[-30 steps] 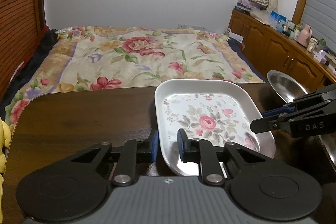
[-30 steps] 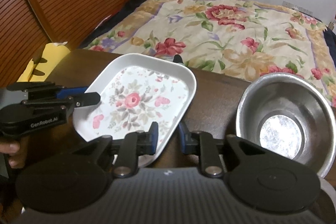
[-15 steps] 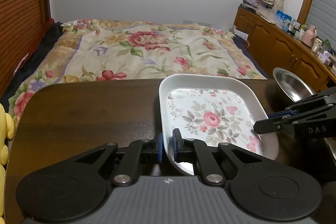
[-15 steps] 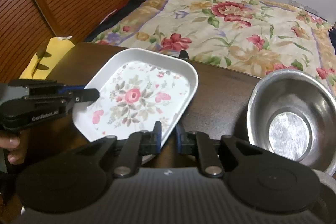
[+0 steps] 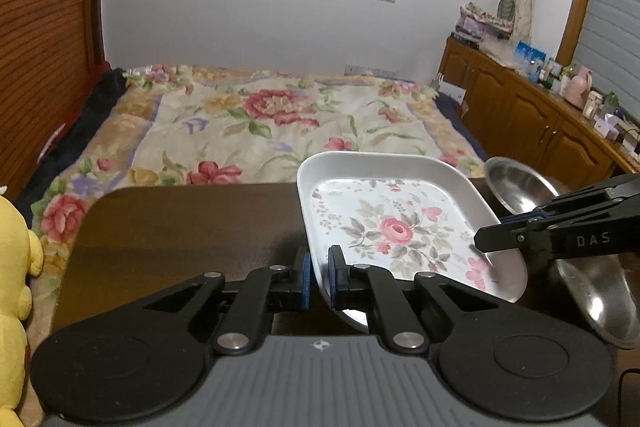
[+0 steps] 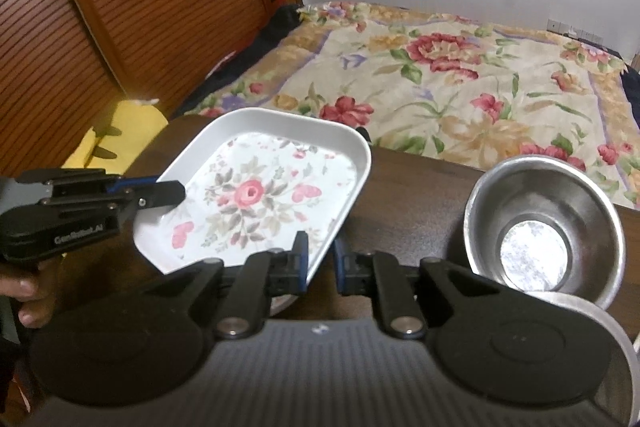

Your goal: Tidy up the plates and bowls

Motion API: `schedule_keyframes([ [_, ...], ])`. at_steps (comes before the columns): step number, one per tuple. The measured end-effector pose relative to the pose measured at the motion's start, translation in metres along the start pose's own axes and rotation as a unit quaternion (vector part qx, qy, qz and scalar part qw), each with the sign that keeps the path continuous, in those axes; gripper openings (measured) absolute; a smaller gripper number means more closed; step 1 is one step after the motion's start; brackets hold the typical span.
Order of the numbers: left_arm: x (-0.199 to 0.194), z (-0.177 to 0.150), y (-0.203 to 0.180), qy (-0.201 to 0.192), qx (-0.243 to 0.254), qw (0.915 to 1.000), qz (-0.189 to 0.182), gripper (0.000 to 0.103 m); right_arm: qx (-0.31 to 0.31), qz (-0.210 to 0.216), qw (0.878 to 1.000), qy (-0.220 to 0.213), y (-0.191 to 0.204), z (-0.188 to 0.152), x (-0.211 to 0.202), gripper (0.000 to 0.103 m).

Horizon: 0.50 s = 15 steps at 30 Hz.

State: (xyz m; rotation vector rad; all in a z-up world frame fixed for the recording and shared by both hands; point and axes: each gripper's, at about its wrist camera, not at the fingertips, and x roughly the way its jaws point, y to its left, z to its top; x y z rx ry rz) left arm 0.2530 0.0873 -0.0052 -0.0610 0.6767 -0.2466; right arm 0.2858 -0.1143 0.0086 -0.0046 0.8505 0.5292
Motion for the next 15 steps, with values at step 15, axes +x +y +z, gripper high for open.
schedule_keyframes([
  [15, -0.061, -0.007, -0.024, -0.039, 0.012, 0.9991, -0.008, 0.011, -0.009, 0.0, 0.999, -0.04, 0.011, -0.021, -0.054, 0.015],
])
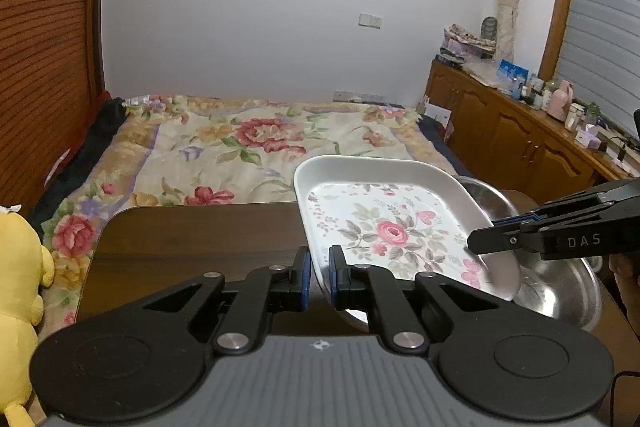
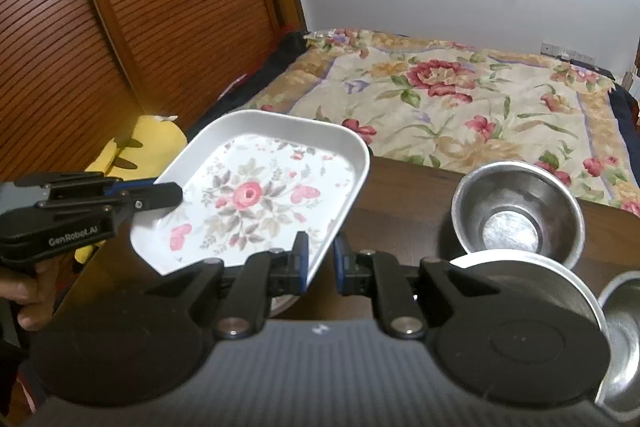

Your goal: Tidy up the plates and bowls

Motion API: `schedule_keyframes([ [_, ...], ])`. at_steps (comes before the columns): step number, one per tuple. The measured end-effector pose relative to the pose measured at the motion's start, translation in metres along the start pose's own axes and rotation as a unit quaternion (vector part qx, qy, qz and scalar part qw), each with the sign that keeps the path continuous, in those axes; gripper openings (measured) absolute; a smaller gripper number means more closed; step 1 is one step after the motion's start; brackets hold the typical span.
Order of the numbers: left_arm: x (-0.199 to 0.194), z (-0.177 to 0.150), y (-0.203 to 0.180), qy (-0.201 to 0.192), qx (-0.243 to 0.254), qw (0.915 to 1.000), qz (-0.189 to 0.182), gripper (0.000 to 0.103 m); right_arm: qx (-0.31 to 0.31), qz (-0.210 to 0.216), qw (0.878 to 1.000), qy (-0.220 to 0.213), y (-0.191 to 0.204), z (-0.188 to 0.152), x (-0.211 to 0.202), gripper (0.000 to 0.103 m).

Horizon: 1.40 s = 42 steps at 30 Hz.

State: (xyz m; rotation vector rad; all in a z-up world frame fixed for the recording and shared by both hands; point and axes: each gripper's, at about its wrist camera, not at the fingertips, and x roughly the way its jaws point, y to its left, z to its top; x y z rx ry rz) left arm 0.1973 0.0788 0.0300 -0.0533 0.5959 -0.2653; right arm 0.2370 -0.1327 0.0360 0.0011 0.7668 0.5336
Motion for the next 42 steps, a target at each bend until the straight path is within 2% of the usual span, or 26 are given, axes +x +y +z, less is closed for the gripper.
schedule_keyframes([
  [14, -0.043, -0.023, -0.017, -0.018, 0.008, 0.9998, -0.007, 0.011, -0.007, -0.002, 1.0, -0.018, 0.012, -0.03, -0.034, 0.015],
  [27, -0.059, -0.05, -0.025, -0.005, 0.013, 0.9998, -0.016, 0.011, 0.006, 0.006, 1.0, -0.006, 0.021, -0.064, -0.04, 0.015],
  [42, -0.07, -0.088, -0.028, 0.013, -0.004, 0.9997, -0.02, 0.012, 0.017, 0.02, 1.0, -0.005, 0.027, -0.099, -0.044, 0.015],
])
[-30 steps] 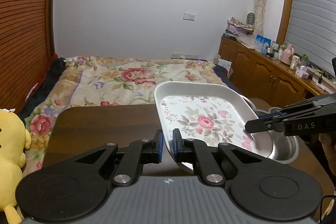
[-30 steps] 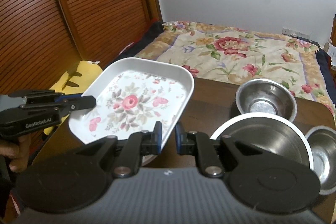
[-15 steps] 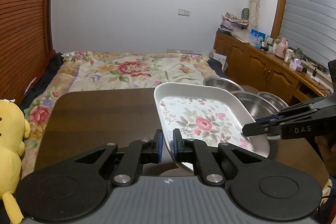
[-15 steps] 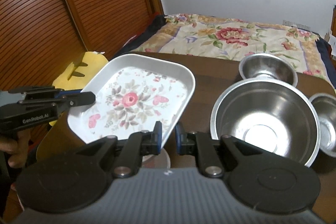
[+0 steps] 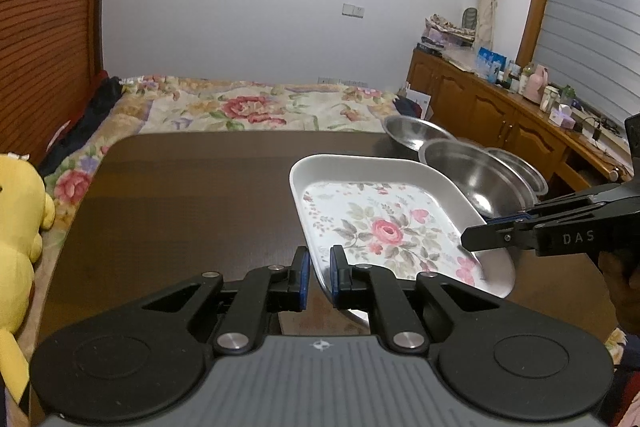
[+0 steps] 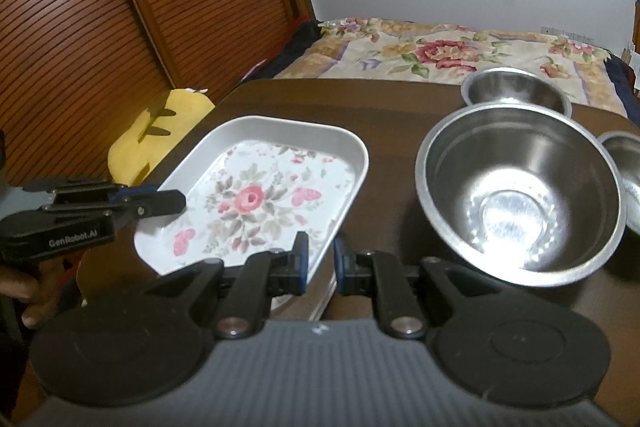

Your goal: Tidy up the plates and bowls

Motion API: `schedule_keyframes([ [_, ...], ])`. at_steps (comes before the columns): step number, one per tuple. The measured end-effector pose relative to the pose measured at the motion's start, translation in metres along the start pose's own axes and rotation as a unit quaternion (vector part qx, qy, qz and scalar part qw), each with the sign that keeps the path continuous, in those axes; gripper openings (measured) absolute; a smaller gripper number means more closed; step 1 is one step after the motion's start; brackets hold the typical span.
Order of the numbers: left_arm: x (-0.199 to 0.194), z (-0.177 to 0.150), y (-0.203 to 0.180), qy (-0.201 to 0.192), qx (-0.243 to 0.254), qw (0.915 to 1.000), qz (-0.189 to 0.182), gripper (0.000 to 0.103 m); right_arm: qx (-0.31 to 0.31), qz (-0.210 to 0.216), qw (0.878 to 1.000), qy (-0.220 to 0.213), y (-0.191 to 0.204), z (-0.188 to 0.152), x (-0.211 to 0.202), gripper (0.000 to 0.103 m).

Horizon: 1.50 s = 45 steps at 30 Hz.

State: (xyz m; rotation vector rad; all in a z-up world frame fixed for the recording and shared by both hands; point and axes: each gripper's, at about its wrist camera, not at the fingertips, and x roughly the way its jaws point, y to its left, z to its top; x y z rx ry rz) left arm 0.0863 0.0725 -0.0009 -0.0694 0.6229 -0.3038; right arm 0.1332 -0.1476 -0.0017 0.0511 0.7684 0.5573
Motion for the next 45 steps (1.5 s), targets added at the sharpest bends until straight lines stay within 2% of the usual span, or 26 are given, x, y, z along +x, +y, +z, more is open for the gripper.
schedule_keyframes([
  [18, -0.014, -0.036, -0.003, 0.015, -0.008, 0.9999, 0.002, 0.012, 0.021, 0.013, 0.999, -0.02, 0.008, -0.038, -0.007, 0.015],
  [24, -0.015, -0.042, -0.006, 0.018, -0.001, 0.9998, 0.01, 0.012, 0.02, 0.002, 0.999, -0.029, 0.013, -0.049, -0.003, 0.015],
  [37, -0.011, -0.051, -0.011, 0.019, 0.018, 0.9992, 0.029, 0.012, 0.028, -0.022, 0.996, -0.083, 0.019, -0.069, -0.005, 0.015],
  [45, -0.009, -0.056, -0.011, 0.015, 0.027, 0.9985, 0.045, 0.012, 0.024, -0.031, 0.995, -0.093, 0.023, -0.073, -0.003, 0.015],
])
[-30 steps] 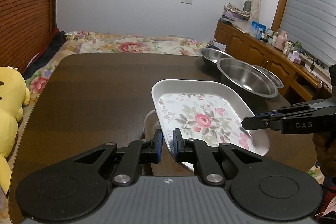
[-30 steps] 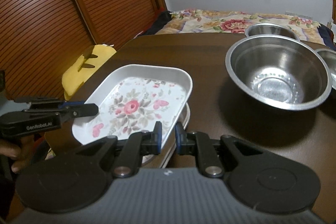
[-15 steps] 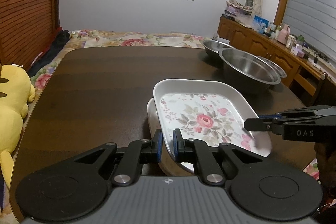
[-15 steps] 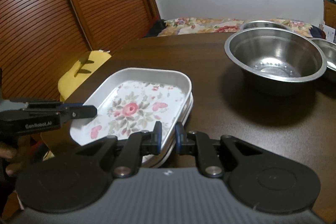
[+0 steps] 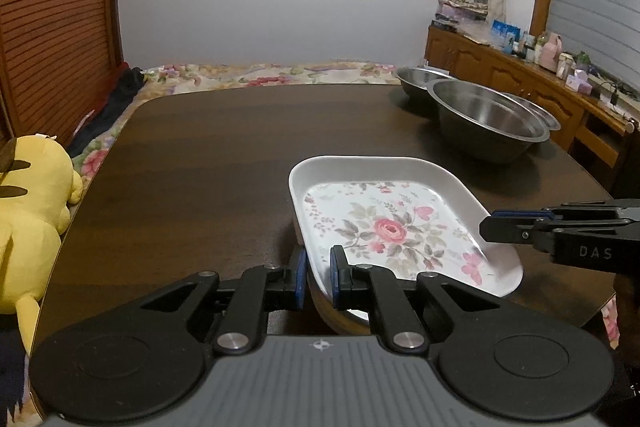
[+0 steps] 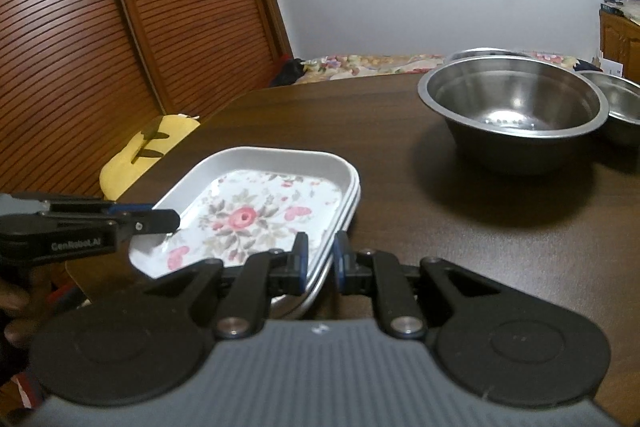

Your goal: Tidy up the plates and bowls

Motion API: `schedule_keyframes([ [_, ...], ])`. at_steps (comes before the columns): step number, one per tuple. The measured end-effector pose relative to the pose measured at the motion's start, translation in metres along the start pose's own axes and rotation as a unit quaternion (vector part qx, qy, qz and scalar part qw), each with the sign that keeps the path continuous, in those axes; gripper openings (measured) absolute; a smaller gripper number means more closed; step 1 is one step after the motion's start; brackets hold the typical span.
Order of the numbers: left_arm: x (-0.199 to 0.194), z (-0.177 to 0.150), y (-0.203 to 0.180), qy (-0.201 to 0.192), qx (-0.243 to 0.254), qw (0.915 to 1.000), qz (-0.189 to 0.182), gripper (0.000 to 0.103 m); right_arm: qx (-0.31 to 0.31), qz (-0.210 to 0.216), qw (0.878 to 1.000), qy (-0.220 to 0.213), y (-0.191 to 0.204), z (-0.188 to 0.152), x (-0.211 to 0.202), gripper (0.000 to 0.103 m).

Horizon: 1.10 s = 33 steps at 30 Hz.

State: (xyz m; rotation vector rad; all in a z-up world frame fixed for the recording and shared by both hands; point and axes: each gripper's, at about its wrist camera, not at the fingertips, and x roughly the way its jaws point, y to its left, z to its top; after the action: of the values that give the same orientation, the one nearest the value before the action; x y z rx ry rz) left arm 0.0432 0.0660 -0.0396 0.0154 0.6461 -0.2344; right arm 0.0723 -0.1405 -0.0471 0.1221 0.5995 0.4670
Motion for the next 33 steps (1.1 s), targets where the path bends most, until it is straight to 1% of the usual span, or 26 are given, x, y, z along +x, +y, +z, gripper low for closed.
schedule_keyframes([
  [13, 0.003, -0.007, 0.003, 0.009, -0.004, 1.0, 0.002, 0.012, 0.006, 0.005, 1.0, -0.004, 0.001, -0.003, 0.001, 0.017],
  [20, 0.002, -0.005, 0.003, 0.007, -0.008, 0.9999, 0.002, 0.012, 0.013, 0.009, 1.0, 0.0, 0.0, -0.005, 0.004, 0.022],
  [23, 0.001, -0.004, 0.003, 0.003, -0.009, 0.9999, 0.003, 0.012, 0.015, 0.009, 1.0, -0.001, -0.001, -0.006, 0.004, 0.023],
  [26, -0.002, 0.0, 0.004, -0.002, -0.01, 0.9999, 0.003, 0.013, 0.017, 0.007, 1.0, -0.011, -0.001, -0.003, 0.0, 0.023],
  [29, -0.007, 0.006, 0.004, -0.012, -0.01, 0.9999, 0.004, 0.016, 0.023, 0.005, 0.999, -0.024, -0.005, 0.001, -0.008, 0.023],
  [31, -0.01, 0.011, 0.004, -0.019, -0.008, 0.9998, 0.003, 0.016, 0.025, 0.002, 0.999, -0.033, -0.008, 0.005, -0.013, 0.023],
  [33, -0.012, 0.017, 0.002, -0.025, -0.005, 0.9997, 0.003, 0.017, 0.025, -0.003, 0.999, -0.046, -0.012, 0.009, -0.02, 0.024],
])
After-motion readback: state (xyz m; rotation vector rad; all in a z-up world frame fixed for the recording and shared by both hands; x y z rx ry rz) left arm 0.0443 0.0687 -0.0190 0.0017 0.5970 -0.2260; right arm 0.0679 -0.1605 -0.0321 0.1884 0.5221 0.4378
